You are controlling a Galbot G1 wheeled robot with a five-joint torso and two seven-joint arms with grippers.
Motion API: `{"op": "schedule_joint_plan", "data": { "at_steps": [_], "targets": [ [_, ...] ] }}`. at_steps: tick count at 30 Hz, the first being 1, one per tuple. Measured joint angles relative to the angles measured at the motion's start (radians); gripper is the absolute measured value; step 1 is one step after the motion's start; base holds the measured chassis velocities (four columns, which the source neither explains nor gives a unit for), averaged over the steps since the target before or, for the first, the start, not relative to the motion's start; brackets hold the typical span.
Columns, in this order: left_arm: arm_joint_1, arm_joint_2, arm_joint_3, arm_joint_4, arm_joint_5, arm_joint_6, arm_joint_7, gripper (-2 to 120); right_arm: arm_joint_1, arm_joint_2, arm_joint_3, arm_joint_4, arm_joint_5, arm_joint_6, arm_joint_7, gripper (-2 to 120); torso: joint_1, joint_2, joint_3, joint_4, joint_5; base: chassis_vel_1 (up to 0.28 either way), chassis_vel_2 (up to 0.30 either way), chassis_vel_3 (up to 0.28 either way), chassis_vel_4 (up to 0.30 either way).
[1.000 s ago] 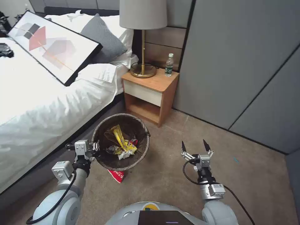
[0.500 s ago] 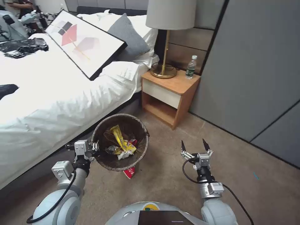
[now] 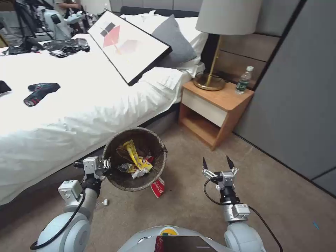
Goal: Pick up the trash bin, then pick up the garbage from the floor and place it into the trash bin.
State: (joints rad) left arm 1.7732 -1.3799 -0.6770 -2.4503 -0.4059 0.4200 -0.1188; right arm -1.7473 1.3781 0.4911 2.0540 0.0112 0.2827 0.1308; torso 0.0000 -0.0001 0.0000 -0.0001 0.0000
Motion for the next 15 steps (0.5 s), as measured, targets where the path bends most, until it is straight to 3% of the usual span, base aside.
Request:
{"op": "schedule_joint_plan", "data": {
  "at_steps": [15],
  "targets": [
    [0.001,-0.003,0.001,0.000,0.003,-0.004,0.000,0,0.005,-0.003,0.000,-0.006,0.006,0.001,0.004,100,0.000,0.000,0.000,0.0000,0.0000,0.087,0.084,0.078,0.092]
  ]
}}
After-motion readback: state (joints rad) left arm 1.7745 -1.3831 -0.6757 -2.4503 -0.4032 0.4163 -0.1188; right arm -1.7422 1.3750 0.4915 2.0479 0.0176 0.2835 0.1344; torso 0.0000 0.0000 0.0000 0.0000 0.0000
